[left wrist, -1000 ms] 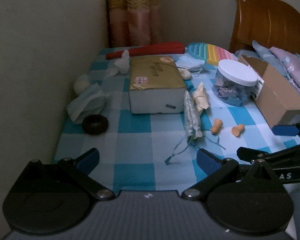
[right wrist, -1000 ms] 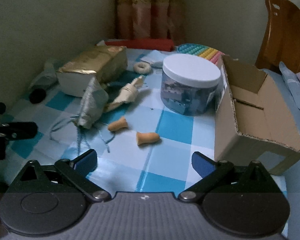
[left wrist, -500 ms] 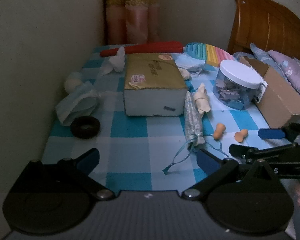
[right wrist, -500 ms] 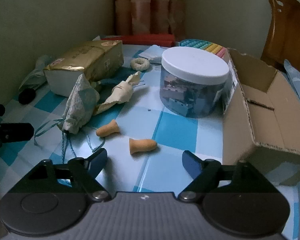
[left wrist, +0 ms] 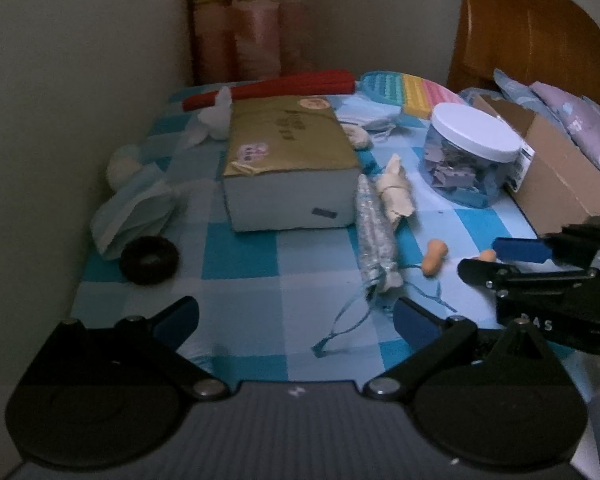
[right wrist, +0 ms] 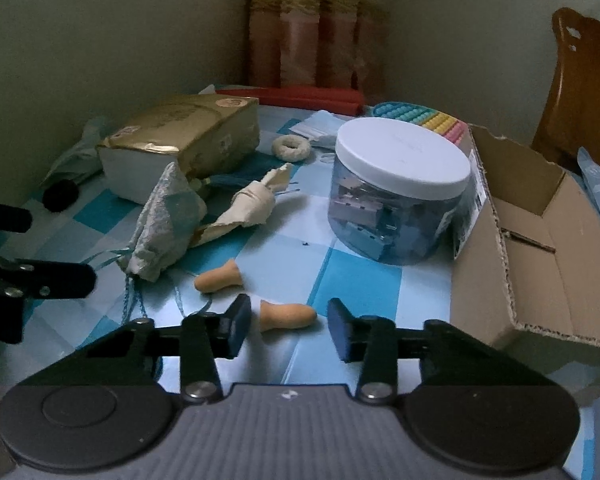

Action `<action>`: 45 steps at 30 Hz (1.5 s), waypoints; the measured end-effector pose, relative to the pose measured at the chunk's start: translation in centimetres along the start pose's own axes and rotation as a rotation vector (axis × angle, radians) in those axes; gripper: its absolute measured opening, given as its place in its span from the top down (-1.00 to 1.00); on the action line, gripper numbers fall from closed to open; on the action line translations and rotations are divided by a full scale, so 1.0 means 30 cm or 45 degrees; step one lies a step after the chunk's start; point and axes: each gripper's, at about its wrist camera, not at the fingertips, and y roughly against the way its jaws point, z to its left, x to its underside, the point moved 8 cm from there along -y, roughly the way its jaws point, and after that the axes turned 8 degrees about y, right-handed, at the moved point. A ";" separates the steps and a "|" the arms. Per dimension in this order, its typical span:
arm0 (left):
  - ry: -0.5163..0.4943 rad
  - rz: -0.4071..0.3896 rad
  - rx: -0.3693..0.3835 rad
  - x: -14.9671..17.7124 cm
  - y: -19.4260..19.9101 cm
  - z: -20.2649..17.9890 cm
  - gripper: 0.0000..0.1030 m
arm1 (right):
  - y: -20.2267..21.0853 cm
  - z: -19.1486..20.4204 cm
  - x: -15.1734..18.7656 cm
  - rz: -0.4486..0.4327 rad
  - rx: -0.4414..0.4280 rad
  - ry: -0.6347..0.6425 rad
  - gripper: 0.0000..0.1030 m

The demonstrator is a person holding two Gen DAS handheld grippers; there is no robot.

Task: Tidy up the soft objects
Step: 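Close left tool on the silver glitter strip while right tool grasps the orange earplug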

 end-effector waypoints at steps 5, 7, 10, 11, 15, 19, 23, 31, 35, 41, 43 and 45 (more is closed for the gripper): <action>-0.046 0.003 0.006 -0.002 -0.009 -0.036 -0.99 | 0.007 0.009 0.002 -0.011 -0.009 0.031 0.34; -0.065 -0.002 0.007 -0.005 -0.011 -0.050 -0.99 | 0.009 0.007 0.004 -0.009 -0.011 0.033 0.34; -0.097 -0.015 0.010 -0.017 -0.017 -0.069 -0.99 | 0.016 0.003 0.011 -0.008 -0.013 0.036 0.34; -0.108 -0.020 0.009 -0.023 -0.020 -0.075 -0.98 | 0.019 0.001 0.015 -0.008 -0.014 0.033 0.34; -0.157 -0.046 0.008 -0.051 -0.032 -0.106 -0.95 | 0.029 -0.008 0.028 -0.010 -0.022 0.018 0.34; -0.194 -0.065 0.020 -0.074 -0.050 -0.143 -0.77 | 0.035 -0.010 0.034 -0.016 -0.024 0.020 0.34; -0.220 -0.077 0.028 -0.085 -0.071 -0.175 -0.36 | 0.033 -0.011 0.033 -0.020 -0.027 0.020 0.34; -0.182 -0.050 0.026 -0.087 -0.122 -0.188 0.09 | 0.033 -0.012 0.036 -0.029 -0.030 0.020 0.34; -0.175 -0.045 0.048 -0.088 -0.132 -0.199 0.32 | 0.034 -0.012 0.037 -0.031 -0.030 0.017 0.34; -0.170 -0.038 0.058 -0.092 -0.148 -0.211 0.59 | 0.035 -0.010 0.038 -0.028 -0.022 0.017 0.34; -0.172 -0.035 0.061 -0.090 -0.149 -0.210 0.67 | 0.036 -0.010 0.038 -0.026 -0.022 0.018 0.34; -0.184 -0.035 0.061 -0.088 -0.146 -0.209 0.70 | 0.035 -0.009 0.038 -0.021 -0.021 0.019 0.35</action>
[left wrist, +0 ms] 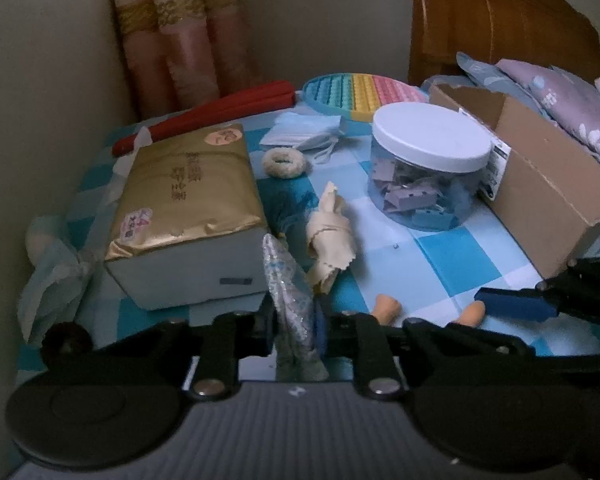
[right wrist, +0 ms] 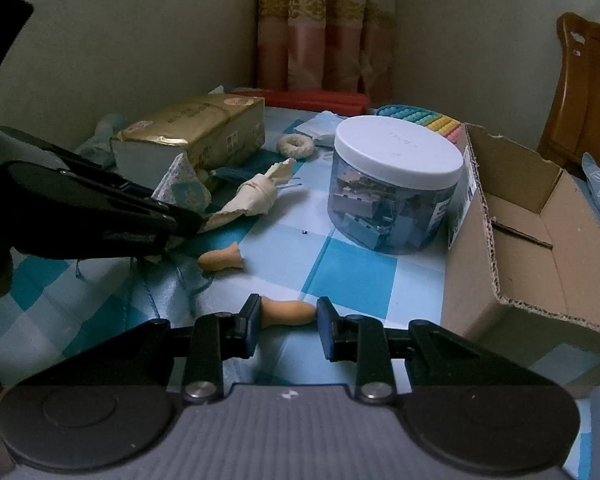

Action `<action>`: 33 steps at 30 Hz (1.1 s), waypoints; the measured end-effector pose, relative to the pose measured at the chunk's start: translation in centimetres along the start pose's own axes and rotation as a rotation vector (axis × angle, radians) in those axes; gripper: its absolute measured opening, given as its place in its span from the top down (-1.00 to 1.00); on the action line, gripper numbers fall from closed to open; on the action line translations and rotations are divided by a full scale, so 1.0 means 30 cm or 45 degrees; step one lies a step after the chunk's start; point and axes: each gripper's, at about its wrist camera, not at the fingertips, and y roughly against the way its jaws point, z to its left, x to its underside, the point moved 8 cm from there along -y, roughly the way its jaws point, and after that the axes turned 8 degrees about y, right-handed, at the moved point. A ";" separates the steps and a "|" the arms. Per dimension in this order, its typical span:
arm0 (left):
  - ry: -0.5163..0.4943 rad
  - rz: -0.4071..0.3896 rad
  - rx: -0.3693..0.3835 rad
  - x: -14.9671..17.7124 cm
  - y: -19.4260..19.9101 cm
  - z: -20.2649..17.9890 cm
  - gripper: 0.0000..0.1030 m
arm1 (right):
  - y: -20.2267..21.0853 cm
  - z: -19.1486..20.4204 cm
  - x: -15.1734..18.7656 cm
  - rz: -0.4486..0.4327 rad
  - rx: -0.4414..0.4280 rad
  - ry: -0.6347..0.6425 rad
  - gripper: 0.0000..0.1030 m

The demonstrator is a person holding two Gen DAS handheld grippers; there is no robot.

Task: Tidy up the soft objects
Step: 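Close left tool on the silver glitter strip while right tool grasps the orange earplug, then carry both items over the cardboard box and open both tools to drop them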

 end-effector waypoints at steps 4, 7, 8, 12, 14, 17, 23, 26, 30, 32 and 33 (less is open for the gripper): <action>-0.027 -0.005 0.003 -0.002 0.016 0.000 0.75 | 0.015 0.000 -0.008 -0.008 0.001 0.003 0.35; -0.025 -0.011 0.012 -0.009 0.045 0.005 0.76 | 0.044 0.001 -0.020 -0.027 -0.007 0.006 0.35; -0.025 -0.013 0.020 -0.011 0.055 0.005 0.76 | 0.055 0.000 -0.025 -0.035 -0.005 0.011 0.35; -0.035 -0.021 0.020 -0.018 0.108 0.012 0.77 | 0.102 0.006 -0.038 -0.062 -0.010 0.035 0.35; -0.032 -0.019 0.026 -0.020 0.136 0.017 0.77 | 0.122 0.009 -0.041 -0.071 -0.014 0.041 0.35; -0.035 -0.028 0.020 -0.025 0.181 0.028 0.77 | 0.156 0.013 -0.041 -0.077 -0.025 0.046 0.36; -0.063 -0.035 0.026 -0.030 0.267 0.033 0.77 | 0.265 -0.024 -0.079 -0.145 -0.036 0.023 0.36; -0.079 -0.033 0.042 -0.035 0.302 0.022 0.77 | 0.313 -0.069 -0.104 -0.183 -0.019 0.008 0.36; -0.104 -0.033 0.072 -0.051 0.339 -0.011 0.77 | 0.361 -0.167 -0.128 -0.218 0.048 -0.003 0.35; -0.105 -0.026 0.105 -0.064 0.354 -0.033 0.77 | 0.374 -0.222 -0.131 -0.224 0.091 -0.007 0.35; -0.104 -0.021 0.123 -0.070 0.357 -0.046 0.77 | 0.375 -0.255 -0.132 -0.218 0.108 -0.015 0.35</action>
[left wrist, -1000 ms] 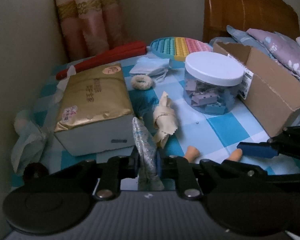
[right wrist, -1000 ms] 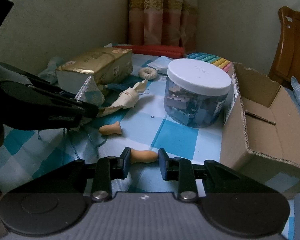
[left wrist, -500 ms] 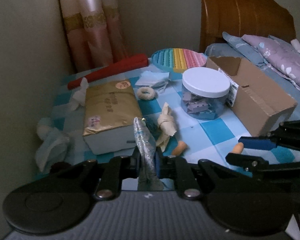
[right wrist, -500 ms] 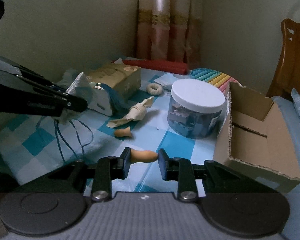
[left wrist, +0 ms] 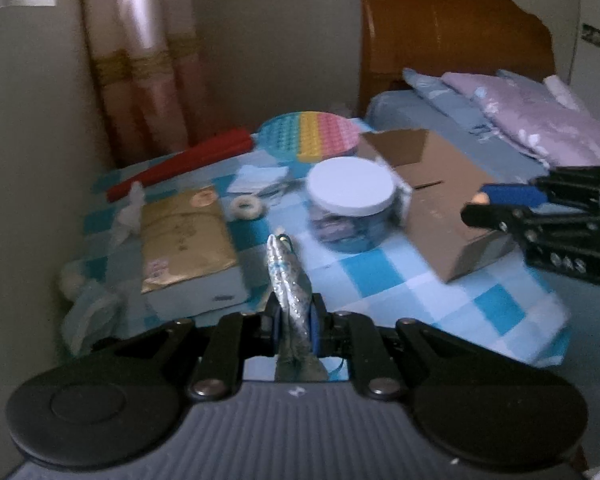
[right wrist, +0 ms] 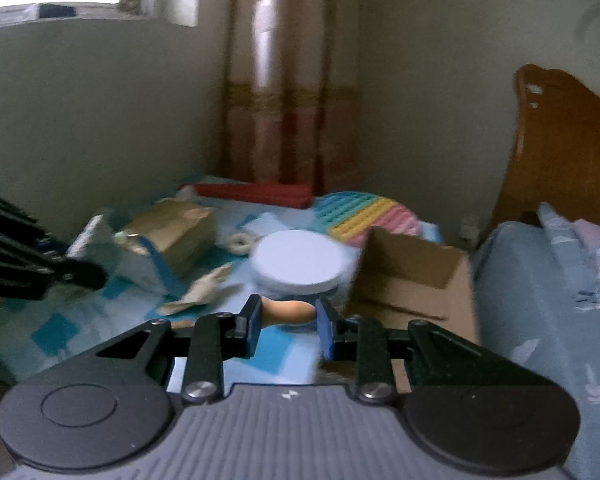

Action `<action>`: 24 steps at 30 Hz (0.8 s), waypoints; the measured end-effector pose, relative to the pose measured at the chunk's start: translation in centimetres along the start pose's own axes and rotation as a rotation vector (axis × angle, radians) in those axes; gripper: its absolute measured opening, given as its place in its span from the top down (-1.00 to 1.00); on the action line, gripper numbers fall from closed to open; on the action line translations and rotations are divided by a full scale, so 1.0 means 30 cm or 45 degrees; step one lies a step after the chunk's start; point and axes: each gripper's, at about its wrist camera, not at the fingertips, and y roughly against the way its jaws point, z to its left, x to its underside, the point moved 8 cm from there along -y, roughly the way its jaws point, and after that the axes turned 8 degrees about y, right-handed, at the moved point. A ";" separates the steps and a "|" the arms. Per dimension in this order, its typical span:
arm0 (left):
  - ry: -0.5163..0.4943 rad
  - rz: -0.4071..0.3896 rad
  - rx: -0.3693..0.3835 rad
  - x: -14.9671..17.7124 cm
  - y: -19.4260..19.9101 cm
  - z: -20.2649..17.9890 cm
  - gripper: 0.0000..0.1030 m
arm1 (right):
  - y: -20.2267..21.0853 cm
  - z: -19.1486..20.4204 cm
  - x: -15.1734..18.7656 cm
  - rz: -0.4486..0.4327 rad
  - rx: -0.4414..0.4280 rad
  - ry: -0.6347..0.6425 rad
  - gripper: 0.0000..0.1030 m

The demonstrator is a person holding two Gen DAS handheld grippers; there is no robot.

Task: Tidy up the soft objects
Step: 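Carry both items over the cardboard box and open both tools to drop them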

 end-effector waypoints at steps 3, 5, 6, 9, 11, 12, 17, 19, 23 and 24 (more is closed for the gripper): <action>0.007 0.028 0.070 -0.033 -0.001 -0.041 0.77 | -0.015 -0.084 0.006 0.019 0.053 -0.029 0.35; 0.009 0.033 0.113 -0.059 -0.005 -0.072 0.77 | -0.028 -0.128 0.016 0.028 0.077 -0.050 0.35; 0.003 0.032 0.125 -0.073 -0.010 -0.090 0.77 | -0.041 -0.148 0.022 0.038 0.084 -0.058 0.35; -0.034 0.020 0.156 -0.122 -0.024 -0.148 0.77 | -0.081 -0.189 0.044 0.061 0.093 -0.087 0.27; -0.062 0.009 0.178 -0.164 -0.037 -0.190 0.77 | -0.104 -0.199 0.063 0.087 0.069 -0.118 -0.25; -0.071 0.006 0.189 -0.183 -0.044 -0.209 0.77 | -0.105 -0.201 0.071 0.083 0.061 -0.141 -0.36; -0.122 -0.014 0.237 -0.289 -0.096 -0.309 0.77 | -0.094 -0.194 0.106 0.089 0.064 -0.165 -0.49; -0.132 -0.017 0.256 -0.338 -0.125 -0.355 0.77 | -0.085 -0.195 0.118 0.085 0.060 -0.180 -0.61; -0.130 -0.007 0.307 -0.434 -0.189 -0.440 0.77 | -0.077 -0.201 0.130 0.083 0.065 -0.190 -0.66; -0.135 -0.003 0.315 -0.454 -0.207 -0.462 0.77 | -0.074 -0.202 0.132 0.085 0.067 -0.188 -0.66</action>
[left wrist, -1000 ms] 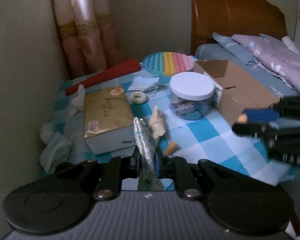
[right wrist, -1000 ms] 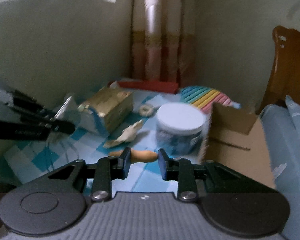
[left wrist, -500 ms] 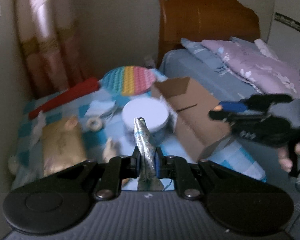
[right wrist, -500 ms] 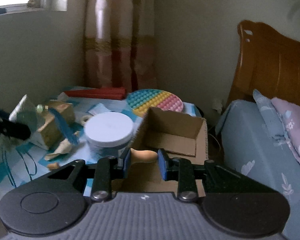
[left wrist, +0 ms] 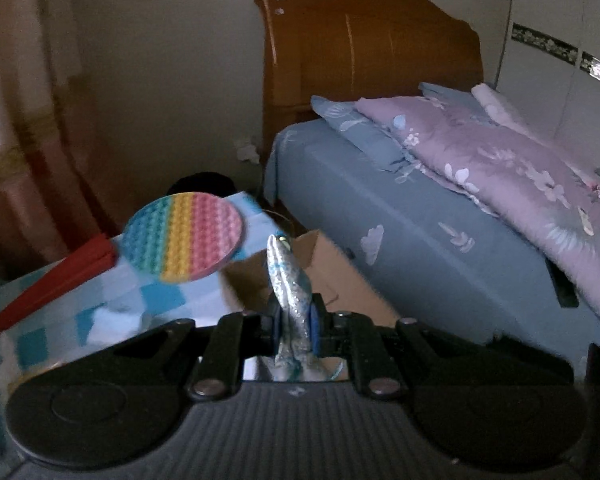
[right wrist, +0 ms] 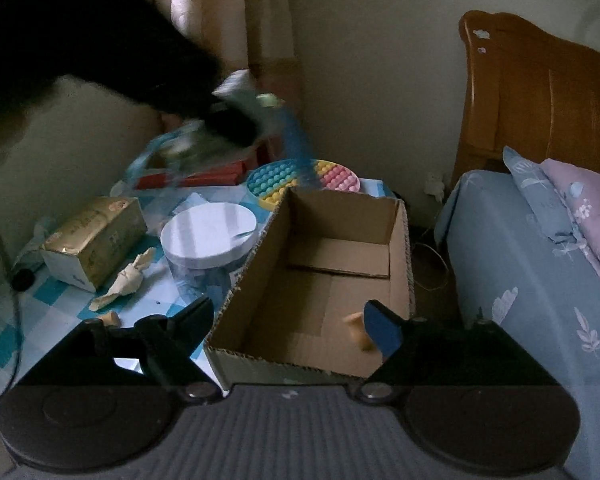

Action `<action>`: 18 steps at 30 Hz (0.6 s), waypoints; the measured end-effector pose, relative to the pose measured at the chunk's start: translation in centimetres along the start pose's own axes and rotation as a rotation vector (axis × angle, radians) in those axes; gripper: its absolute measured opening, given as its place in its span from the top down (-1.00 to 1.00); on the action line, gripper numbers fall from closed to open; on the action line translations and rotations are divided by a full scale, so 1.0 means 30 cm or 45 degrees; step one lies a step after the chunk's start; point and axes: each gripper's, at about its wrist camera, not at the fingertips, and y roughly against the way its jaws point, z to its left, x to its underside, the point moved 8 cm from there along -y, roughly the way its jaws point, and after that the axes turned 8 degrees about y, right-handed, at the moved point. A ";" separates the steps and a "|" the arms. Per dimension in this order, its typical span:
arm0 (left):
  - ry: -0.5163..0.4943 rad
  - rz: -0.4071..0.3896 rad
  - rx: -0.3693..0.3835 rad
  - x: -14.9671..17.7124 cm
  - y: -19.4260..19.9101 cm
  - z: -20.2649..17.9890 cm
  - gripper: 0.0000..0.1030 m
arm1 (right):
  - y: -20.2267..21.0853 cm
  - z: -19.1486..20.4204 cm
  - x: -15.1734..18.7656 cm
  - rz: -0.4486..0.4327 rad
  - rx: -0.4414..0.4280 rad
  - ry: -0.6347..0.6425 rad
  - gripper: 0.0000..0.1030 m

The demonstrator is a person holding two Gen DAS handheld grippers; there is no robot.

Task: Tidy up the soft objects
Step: 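Carry both items over the cardboard box and open both tools to drop them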

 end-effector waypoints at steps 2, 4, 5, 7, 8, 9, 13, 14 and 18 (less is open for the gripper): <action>0.000 0.016 0.017 -0.033 -0.048 -0.028 0.77 | 0.009 -0.002 -0.001 -0.003 0.009 0.008 -0.66; 0.018 0.044 0.027 -0.052 -0.106 -0.046 0.77 | 0.016 -0.009 0.003 -0.003 0.015 0.016 -0.67; 0.024 0.063 0.036 -0.052 -0.128 -0.053 0.77 | 0.017 -0.014 0.004 -0.004 0.021 0.012 -0.67; 0.053 0.096 0.048 -0.049 -0.183 -0.060 0.76 | 0.016 -0.020 0.008 -0.001 0.025 0.006 -0.68; 0.062 0.109 0.050 -0.041 -0.205 -0.062 0.68 | 0.016 -0.023 0.010 0.002 0.024 0.002 -0.68; 0.070 0.121 0.048 -0.033 -0.232 -0.063 0.61 | 0.017 -0.025 0.011 0.005 0.024 -0.003 -0.68; 0.087 0.136 -0.018 -0.009 -0.297 -0.044 -0.03 | 0.032 -0.025 0.014 0.004 0.028 0.002 -0.68; 0.094 0.149 -0.025 -0.004 -0.305 -0.037 -0.24 | 0.035 -0.024 0.013 0.002 0.027 0.005 -0.69; 0.098 0.132 -0.036 0.006 -0.285 -0.010 -0.58 | 0.047 -0.019 0.012 -0.004 0.022 0.003 -0.72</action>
